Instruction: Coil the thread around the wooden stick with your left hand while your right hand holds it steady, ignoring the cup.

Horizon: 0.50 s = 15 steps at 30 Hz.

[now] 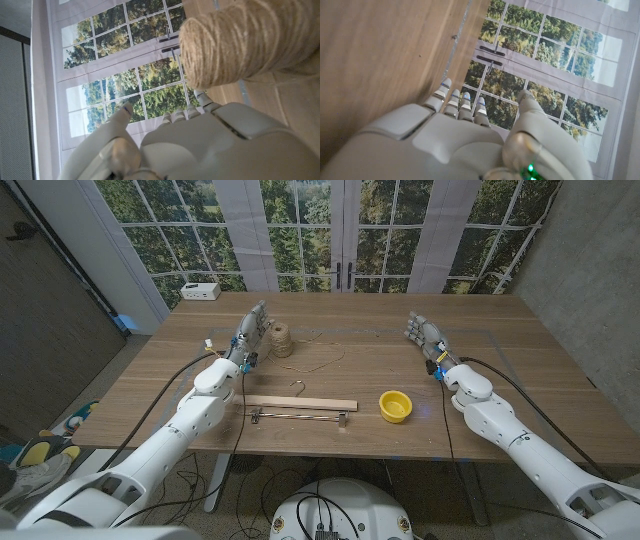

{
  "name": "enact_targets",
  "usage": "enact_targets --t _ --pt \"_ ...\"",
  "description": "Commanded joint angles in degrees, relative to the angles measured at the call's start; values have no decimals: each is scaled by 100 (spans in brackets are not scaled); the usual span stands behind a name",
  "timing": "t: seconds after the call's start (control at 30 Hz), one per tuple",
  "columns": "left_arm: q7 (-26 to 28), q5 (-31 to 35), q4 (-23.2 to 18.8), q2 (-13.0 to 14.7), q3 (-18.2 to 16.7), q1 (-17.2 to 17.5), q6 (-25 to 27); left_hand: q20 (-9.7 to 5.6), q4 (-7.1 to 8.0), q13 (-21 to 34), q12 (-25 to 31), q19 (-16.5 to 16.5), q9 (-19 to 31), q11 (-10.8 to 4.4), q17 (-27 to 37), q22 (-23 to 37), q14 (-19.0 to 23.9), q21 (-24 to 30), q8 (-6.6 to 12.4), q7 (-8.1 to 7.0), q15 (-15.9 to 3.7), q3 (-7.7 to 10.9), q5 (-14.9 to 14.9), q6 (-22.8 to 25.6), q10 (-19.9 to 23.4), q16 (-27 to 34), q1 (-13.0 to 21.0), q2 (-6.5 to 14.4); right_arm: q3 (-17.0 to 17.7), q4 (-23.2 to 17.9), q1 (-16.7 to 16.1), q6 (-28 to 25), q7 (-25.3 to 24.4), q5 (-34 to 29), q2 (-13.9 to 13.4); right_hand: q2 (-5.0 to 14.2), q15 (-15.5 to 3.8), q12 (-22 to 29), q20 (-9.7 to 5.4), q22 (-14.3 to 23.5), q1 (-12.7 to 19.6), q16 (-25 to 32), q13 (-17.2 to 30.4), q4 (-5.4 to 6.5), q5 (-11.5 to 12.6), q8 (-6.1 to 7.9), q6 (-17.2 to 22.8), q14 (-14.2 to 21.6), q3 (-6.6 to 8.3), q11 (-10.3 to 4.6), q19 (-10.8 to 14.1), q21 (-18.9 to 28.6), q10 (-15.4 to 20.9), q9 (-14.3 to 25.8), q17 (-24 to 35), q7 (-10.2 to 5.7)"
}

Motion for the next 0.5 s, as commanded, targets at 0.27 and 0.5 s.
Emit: enact_targets --t 0.27,0.5 --pt "-924 228 1132 -237 218 -678 -411 -2 -8 22 38 -51 25 6 21 24 -35 6 36 0 4 25 24 -82 -34 29 41 40 -148 -1711 -305 -230 -665 -747 -318 -84 8 16 -39 27 38 43 13 -31 3 23 62 33 -23 57 66 31 31 10 35 -2" --pt "-509 217 642 -200 195 -394 -171 32 -21 24 54 -29 26 26 20 25 30 0 45 -20 48 0 17 -64 5 51 26 0 -86 -1766 -296 -324 -503 -798 -589 -101 13 26 -21 27 42 46 14 -51 2 33 103 58 -32 61 67 30 81 11 37 -17"
